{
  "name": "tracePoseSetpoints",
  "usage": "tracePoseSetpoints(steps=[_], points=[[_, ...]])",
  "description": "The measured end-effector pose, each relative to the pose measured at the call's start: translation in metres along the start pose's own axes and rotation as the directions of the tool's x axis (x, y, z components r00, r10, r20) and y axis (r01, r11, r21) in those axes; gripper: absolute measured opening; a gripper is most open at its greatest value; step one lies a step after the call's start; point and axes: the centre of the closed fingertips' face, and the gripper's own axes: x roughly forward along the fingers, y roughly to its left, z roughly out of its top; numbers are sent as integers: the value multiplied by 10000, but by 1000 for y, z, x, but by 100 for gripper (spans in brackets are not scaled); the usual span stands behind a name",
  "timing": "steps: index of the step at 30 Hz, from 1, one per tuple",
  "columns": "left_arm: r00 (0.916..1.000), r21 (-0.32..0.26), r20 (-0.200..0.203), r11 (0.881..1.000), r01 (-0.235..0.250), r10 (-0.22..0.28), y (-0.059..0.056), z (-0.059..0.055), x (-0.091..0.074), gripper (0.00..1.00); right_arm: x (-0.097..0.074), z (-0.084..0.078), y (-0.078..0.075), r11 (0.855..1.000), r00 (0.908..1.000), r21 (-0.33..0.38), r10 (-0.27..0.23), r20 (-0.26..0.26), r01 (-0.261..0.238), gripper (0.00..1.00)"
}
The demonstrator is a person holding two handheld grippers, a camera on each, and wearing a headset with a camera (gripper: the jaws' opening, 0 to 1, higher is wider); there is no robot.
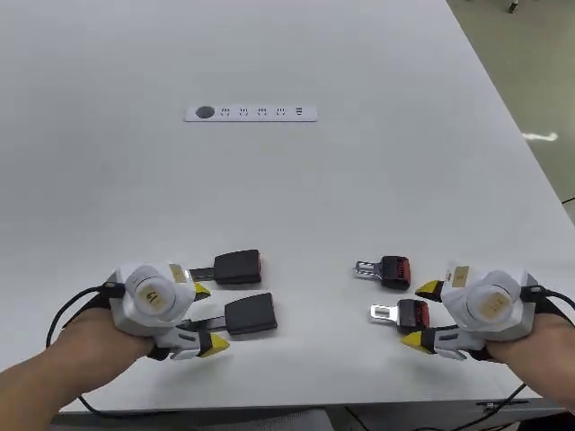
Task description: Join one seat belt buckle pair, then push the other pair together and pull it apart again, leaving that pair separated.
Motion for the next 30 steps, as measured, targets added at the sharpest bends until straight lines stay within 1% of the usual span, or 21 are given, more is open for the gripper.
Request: tracePoseSetpoints(steps=[2, 3, 4, 5, 8, 10, 11, 13, 14, 16, 18, 19, 20, 22, 23, 24, 25, 26, 27, 29, 30], points=[[9997, 424, -112, 9989, 218, -213, -4, 3, 5, 48, 2, -2, 0, 9997, 9997, -220, 134, -204, -138, 41], [9993, 524, -201, 9981, 311, -300, -6, 3, 7, 48, 4, -4, -2, 9993, 9994, -294, 201, -289, -209, 41], [9986, 749, -383, 9964, 397, -369, -5, 0, 11, 48, 5, -5, -4, 9992, 9991, -340, 218, -356, -230, 41], [9984, 883, -423, 9953, 398, -362, -5, 1, 13, 47, 5, -5, -4, 9989, 9989, -381, 242, -393, -257, 41], [9978, 933, -487, 9944, 502, -458, -3, 0, 19, 47, 8, -7, -3, 9972, 9972, -572, 439, -600, -473, 39], [9963, 1099, -604, 9917, 673, -609, -4, 2, 22, 47, 12, -13, -4, 9955, 9947, -655, 638, -808, -692, 36], [9957, 1127, -641, 9909, 731, -662, -5, 3, 23, 47, 14, -15, -4, 9952, 9943, -661, 672, -825, -727, 36], [9947, 1215, -674, 9889, 852, -774, -6, 6, 26, 47, 17, -20, -8, 9952, 9929, -514, 779, -898, -828, 34], [9936, 1373, -736, 9859, 955, -860, -6, 6, 29, 46, 19, -23, -9, 9953, 9921, -341, 874, -899, -908, 34], [9908, 1673, -967, 9798, 1097, -944, -8, 7, 32, 45, 20, -26, -10, 9949, 9904, -327, 914, -1037, -953, 34], [9892, 1858, -1077, 9754, 1186, -998, -11, 9, 33, 44, 19, -23, -8, 9942, 9893, -331, 985, -1078, -1026, 34], [9896, 1957, -1050, 9736, 1173, -981, -8, 9, 32, 43, 20, -23, -6, 9935, 9883, -358, 1035, -1122, -1081, 34], [9893, 1922, -1071, 9742, 1179, -986, -7, 9, 32, 43, 20, -23, -5, 9925, 9875, -442, 1083, -1148, -1140, 34], [9898, 1973, -989, 9730, 1201, -1021, -6, 10, 33, 41, 21, -21, -5, 9906, 9866, -561, 1177, -1131, -1246, 34], [9900, 2120, -1003, 9700, 1191, -997, -5, 10, 34, 40, 21, -22, -6, 9907, 9866, -546, 1182, -1128, -1250, 34], [9891, 2393, -1003, 9623, 1295, -1081, -6, 12, 35, 39, 21, -22, -7, 9890, 9861, -659, 1244, -1100, -1321, 34], [9887, 2301, -1044, 9645, 1294, -1078, -6, 11, 34, 38, 22, -22, -7, 9884, 9854, -695, 1270, -1131, -1354, 34], [9875, 2443, -1075, 9597, 1386, -1152, -6, 11, 35, 35, 21, -22, -6, 9861, 9836, -833, 1331, -1214, -1438, 33], [9874, 2575, -1117, 9564, 1377, -1121, -7, 12, 34, 35, 20, -22, -6, 9850, 9827, -887, 1363, -1254, -1480, 33], [9837, 3184, -1321, 9346, 1585, -1218, -11, 13, 33, 35, 20, -22, -6, 9817, 9803, -1051, 1438, -1358, -1586, 33], [9817, 3119, -1426, 9356, 1655, -1261, -13, 14, 34, 34, 21, -22, -6, 9793, 9791, -1171, 1484, -1392, -1650, 33]])
